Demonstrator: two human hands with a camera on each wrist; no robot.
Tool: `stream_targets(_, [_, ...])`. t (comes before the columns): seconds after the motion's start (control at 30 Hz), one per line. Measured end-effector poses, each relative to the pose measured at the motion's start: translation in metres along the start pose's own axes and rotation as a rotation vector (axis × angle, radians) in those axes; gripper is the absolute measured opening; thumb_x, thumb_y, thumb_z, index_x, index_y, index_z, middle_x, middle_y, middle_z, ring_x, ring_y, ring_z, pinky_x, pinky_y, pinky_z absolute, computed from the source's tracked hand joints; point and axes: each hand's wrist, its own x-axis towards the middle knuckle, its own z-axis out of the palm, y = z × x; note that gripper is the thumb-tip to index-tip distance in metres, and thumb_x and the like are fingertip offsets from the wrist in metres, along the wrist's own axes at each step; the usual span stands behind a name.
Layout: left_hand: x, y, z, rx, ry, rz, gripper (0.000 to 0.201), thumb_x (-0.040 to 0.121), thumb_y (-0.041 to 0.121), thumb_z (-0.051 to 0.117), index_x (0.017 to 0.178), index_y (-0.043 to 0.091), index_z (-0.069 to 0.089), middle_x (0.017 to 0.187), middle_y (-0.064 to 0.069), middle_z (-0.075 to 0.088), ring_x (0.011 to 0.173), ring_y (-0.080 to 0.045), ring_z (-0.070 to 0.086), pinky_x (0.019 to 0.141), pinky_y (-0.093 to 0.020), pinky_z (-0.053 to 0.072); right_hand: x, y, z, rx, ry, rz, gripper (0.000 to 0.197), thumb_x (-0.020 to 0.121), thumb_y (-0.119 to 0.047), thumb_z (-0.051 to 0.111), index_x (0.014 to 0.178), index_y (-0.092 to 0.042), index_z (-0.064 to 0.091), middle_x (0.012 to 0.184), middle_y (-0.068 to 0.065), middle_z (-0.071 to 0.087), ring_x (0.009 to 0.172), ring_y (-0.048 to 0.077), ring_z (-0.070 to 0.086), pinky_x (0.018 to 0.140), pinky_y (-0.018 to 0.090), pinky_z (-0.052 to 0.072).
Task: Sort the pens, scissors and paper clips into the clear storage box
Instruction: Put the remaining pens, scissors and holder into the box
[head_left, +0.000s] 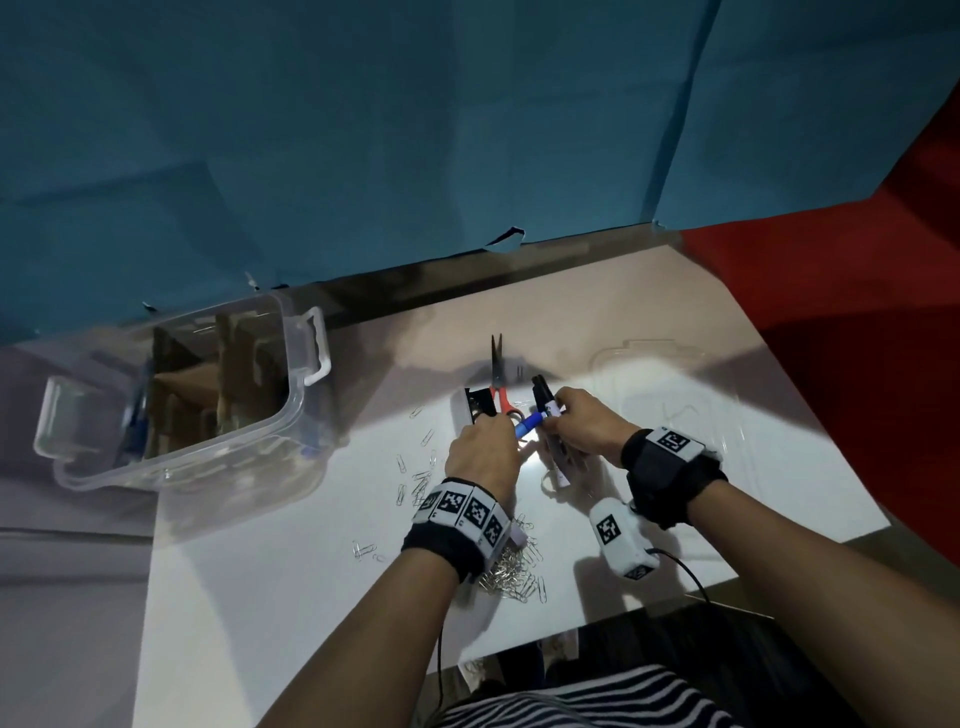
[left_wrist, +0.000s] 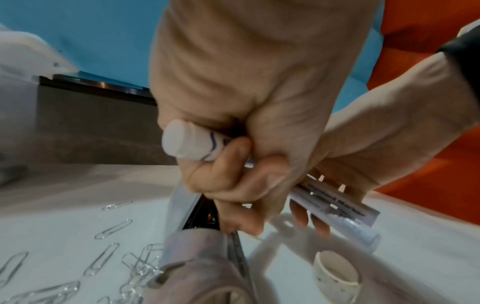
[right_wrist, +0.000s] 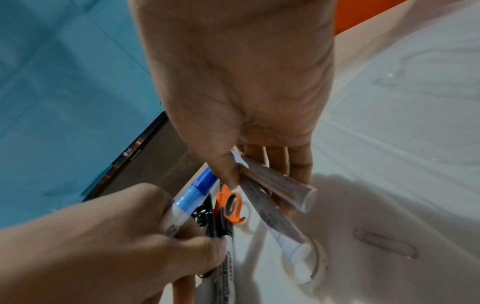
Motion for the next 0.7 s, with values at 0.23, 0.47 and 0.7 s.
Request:
stream_targets(0.23, [0.000,-0.001,0.003,0.034,-0.051,-0.031,0.040,0.097,0.055,0.055,0.095,0.016,0.049,0.095,-0.003,0.059,0.079,-0.022,0.057,0.072,-0.035,0.053,-0.002,0.009,-0.010,0.046,0.038,0.022,0.019,0.089,-0.015,0.058,0.105,-0.005,0.054,0.100,0.020,0.069,0.077,0.027,0.064,0.070,0.039,0.054])
stream_targets(0.47, [0.000,-0.001,-0.049,-0.154,-0.233,-0.075,0.022,0.093,0.033,0.062,0.097,0.014,0.053,0.091,-0.004,0.057,0.070,-0.017,0.055,0.058,-0.026,0.042,-0.003,-0.007,-0.025,0.093,0.047,-0.014,0.020,0.094,-0.010,0.055,0.112,-0.002,0.056,0.080,0.015,0.066,0.062,0.022,0.062,0.048,0.024,0.047])
stream_targets(0.7, [-0.014,-0.038,-0.143,-0.381,-0.339,-0.104,0.027,0.095,0.038,0.054,0.084,0.014,0.060,0.060,-0.001,0.071,0.037,-0.008,0.052,0.038,-0.015,0.033,-0.003,-0.070,-0.025,0.099,0.024,-0.174,0.007,0.096,-0.009,0.057,0.090,-0.012,0.060,0.073,0.008,0.061,0.060,0.020,0.057,0.053,0.031,0.045])
